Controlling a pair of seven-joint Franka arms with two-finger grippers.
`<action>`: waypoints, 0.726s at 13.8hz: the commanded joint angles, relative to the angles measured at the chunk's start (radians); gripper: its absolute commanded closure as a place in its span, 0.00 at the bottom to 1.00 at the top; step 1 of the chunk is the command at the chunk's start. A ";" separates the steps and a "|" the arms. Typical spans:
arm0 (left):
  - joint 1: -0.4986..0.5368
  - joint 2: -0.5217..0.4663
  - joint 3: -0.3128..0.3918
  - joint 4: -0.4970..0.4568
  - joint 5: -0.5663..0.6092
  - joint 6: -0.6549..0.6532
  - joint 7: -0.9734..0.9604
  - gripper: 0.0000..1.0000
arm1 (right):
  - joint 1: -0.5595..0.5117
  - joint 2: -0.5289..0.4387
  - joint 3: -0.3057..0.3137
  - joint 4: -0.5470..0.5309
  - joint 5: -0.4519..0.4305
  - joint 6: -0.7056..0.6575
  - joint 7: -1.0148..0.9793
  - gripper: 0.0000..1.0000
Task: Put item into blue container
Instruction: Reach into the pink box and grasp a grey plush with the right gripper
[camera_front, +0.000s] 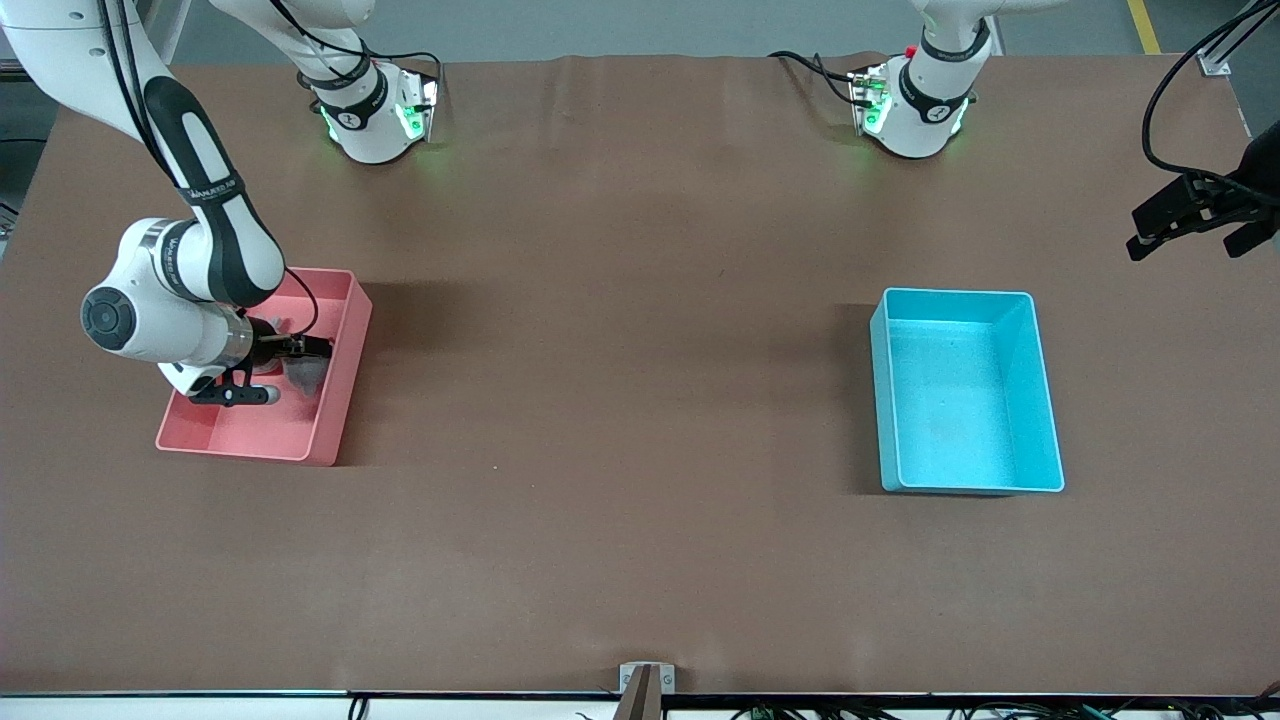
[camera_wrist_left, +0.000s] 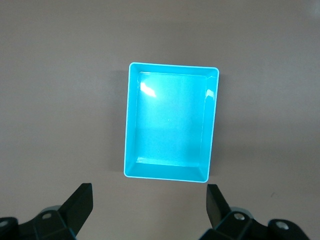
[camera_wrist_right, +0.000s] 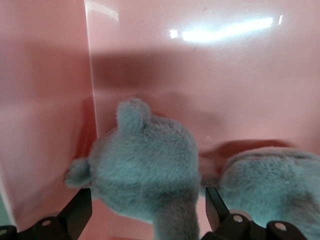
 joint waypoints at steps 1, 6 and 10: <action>0.005 0.019 -0.001 0.022 -0.013 -0.011 0.021 0.00 | -0.012 0.020 0.010 -0.007 0.022 0.055 -0.050 0.00; 0.004 0.022 -0.002 0.020 -0.013 -0.008 0.021 0.00 | -0.012 0.042 0.010 0.000 0.022 0.063 -0.127 0.70; -0.002 0.030 -0.002 0.022 -0.013 -0.005 0.019 0.00 | -0.014 0.025 0.008 0.042 0.022 -0.038 -0.129 0.93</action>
